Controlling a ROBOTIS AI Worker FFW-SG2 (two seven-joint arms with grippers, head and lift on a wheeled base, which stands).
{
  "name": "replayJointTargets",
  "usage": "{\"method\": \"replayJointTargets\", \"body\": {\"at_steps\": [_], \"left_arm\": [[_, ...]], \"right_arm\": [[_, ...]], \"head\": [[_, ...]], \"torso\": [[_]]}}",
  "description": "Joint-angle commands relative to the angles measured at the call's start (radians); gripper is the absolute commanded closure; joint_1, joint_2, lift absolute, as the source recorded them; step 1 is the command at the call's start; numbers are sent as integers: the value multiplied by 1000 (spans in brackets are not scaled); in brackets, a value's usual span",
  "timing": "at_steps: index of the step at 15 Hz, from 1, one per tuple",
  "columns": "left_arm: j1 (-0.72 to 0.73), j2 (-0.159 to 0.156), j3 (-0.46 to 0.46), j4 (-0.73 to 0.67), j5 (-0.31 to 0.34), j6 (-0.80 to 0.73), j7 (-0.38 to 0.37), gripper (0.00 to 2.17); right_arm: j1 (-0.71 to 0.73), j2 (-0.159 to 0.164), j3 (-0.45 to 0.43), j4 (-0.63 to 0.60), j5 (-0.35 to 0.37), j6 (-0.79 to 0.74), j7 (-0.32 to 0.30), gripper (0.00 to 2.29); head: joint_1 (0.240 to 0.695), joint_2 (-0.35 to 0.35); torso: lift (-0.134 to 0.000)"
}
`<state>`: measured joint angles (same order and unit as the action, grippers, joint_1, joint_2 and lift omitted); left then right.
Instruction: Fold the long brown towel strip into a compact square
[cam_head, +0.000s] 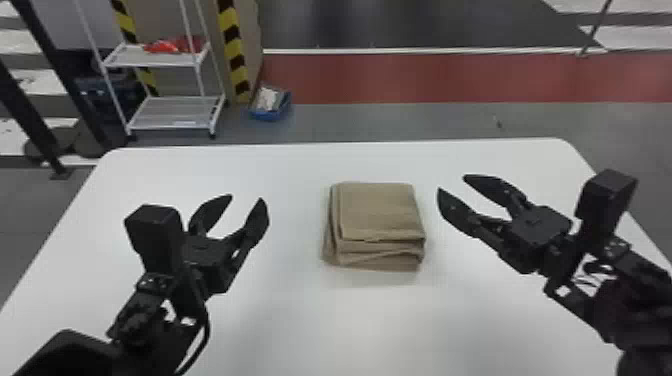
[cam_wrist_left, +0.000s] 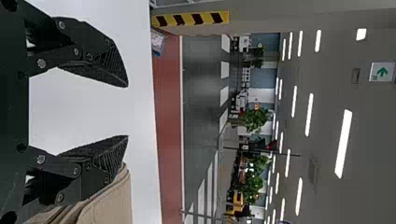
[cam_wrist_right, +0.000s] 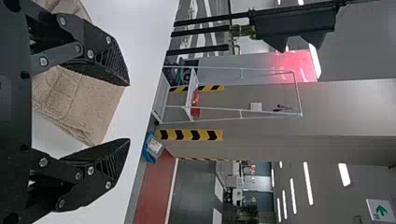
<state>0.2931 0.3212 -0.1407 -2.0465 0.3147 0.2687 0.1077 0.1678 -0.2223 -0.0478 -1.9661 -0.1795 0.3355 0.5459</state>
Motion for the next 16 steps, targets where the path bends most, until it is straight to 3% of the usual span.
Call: {"method": "replayJointTargets", "body": {"at_steps": [1, 4, 8, 10, 13, 16], "left_arm": [[5, -8, -3, -6, -37, -33, 24, 33], [31, -31, -3, -14, -72, -98, 58, 39], [86, -37, 21, -43, -82, -208, 99, 43], [107, -45, 24, -40, -117, -248, 112, 43], [155, -51, 18, 0, -141, -392, 122, 43], [198, -51, 26, 15, -160, -435, 126, 43]], "right_arm": [[9, 1, -1, -26, -6, 26, -9, 73], [52, 8, -1, -33, -15, -14, -61, 70], [150, 24, -50, -40, -84, -161, -126, 46], [190, 27, -67, -50, -98, -207, -139, 46], [285, 46, -80, -48, -117, -407, -181, 46], [358, 44, -99, -69, -152, -440, -228, 56]], "head": [[695, 24], [695, 29], [695, 25], [695, 20], [695, 10], [695, -9]], "torso": [[-125], [-125], [-125], [-125], [-125], [-125]]}}
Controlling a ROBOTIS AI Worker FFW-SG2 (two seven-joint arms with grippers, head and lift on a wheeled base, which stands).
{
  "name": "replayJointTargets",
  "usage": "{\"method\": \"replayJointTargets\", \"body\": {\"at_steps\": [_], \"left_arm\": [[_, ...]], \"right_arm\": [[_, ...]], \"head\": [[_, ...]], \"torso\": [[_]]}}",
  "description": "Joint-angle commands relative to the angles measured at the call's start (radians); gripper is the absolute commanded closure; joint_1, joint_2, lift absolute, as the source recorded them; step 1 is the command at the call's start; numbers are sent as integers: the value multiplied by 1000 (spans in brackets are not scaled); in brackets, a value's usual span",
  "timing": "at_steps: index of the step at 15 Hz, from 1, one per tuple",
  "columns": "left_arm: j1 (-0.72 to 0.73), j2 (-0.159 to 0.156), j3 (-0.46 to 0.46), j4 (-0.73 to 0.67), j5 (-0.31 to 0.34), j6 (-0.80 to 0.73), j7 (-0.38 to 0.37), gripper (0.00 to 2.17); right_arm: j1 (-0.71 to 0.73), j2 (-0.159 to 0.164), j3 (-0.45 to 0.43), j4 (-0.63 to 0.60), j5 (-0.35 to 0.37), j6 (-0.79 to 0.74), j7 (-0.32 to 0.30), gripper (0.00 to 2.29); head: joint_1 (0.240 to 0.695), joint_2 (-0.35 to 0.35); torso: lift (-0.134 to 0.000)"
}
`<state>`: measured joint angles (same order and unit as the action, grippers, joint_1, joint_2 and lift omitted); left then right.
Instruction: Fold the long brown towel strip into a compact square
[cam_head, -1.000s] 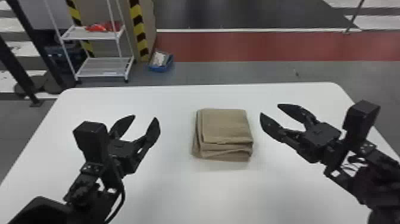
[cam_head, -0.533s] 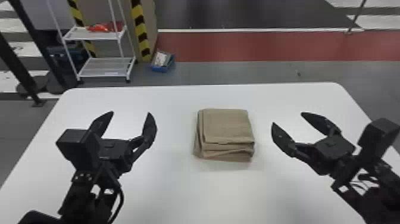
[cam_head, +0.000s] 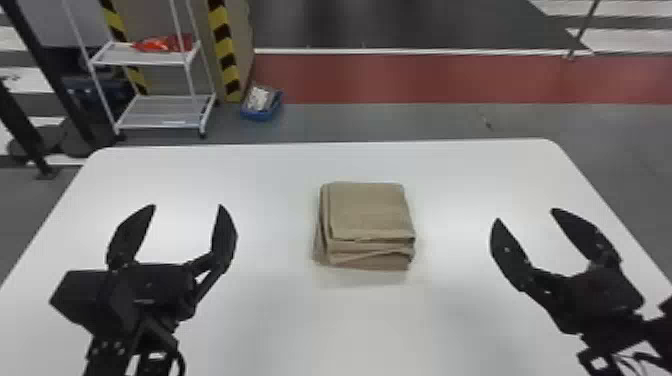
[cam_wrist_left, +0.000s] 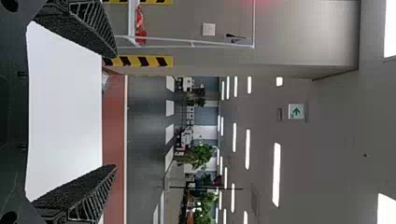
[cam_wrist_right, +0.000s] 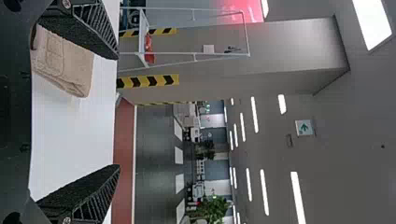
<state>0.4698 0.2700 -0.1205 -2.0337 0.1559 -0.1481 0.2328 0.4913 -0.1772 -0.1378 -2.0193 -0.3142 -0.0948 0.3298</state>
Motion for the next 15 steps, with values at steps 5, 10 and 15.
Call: {"method": "replayJointTargets", "body": {"at_steps": [5, 10, 15], "left_arm": [[67, 11, 16, -31, -12, -27, 0, 43], [66, 18, 10, -33, -10, -27, 0, 43], [78, 32, 16, -40, -7, -24, 0, 43]], "right_arm": [[138, -13, -37, -96, -66, 11, -112, 80], [182, -13, -63, -119, -95, -10, -133, 80], [196, -24, -86, -141, -95, -7, -130, 83]], "head": [[695, -42], [695, -79], [695, -87]], "torso": [[-125], [-125], [-125]]}}
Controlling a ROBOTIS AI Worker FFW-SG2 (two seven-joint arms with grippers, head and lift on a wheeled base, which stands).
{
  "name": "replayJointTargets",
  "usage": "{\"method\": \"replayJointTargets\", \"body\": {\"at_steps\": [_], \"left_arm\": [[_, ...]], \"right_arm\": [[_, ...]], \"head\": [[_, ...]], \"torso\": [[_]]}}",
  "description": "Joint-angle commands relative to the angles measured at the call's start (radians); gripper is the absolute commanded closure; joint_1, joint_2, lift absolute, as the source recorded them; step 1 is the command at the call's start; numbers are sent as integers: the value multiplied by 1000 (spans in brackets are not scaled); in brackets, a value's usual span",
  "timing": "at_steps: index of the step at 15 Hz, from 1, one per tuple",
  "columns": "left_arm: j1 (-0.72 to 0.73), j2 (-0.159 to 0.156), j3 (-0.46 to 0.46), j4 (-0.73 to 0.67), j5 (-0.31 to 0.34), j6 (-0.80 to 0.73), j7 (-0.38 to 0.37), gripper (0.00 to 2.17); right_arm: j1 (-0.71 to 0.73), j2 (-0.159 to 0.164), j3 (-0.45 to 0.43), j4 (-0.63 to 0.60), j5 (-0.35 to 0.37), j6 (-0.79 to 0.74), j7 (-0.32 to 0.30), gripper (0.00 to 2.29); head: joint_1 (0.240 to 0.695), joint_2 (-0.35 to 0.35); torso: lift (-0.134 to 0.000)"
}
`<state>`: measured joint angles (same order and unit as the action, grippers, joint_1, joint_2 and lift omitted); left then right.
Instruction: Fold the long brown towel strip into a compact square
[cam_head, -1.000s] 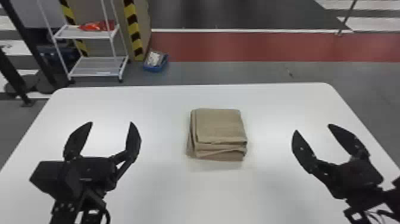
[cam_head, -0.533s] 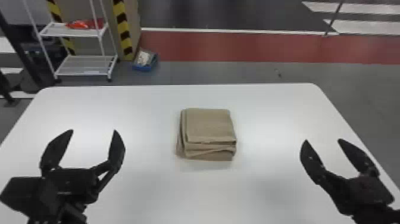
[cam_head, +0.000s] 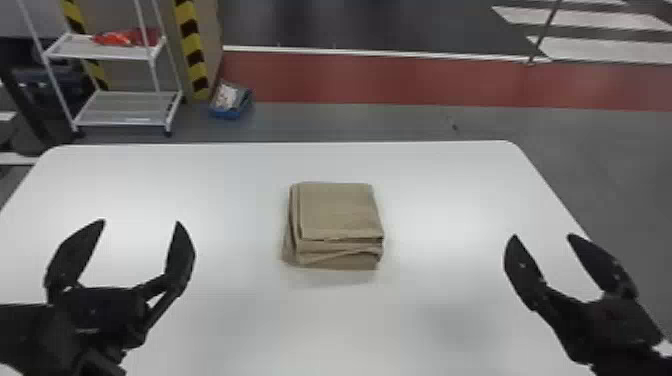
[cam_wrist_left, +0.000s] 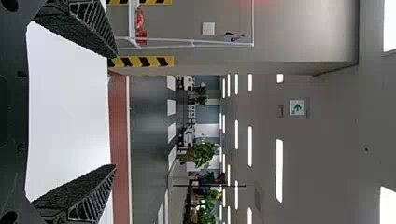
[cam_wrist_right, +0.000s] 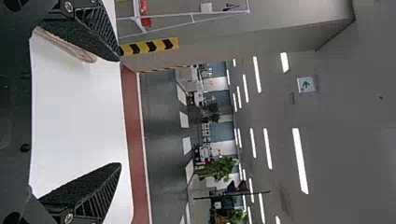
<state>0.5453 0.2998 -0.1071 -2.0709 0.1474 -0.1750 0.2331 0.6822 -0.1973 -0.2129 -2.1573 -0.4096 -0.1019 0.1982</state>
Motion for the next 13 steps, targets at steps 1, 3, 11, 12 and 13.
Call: {"method": "replayJointTargets", "body": {"at_steps": [1, 3, 11, 12, 13], "left_arm": [[2, 4, 3, -5, 4, 3, 0, 43], [2, 6, 1, -11, 4, 3, 0, 43], [7, 6, 3, -26, 3, 21, 0, 46], [10, 6, 3, -31, 3, 24, 0, 46], [12, 6, 4, -34, 3, 27, 0, 46]], "right_arm": [[13, -5, -20, -6, 0, 0, 3, 83], [17, -4, -33, -13, 0, 9, 9, 83], [14, -8, -43, -18, -2, 34, 18, 83], [13, -8, -43, -16, -2, 34, 21, 83], [13, -8, -43, -16, -3, 34, 21, 83]], "head": [[695, -87], [695, -95], [695, -110], [695, -110], [695, -109]], "torso": [[-125], [-125], [-125], [-125], [-125]]}}
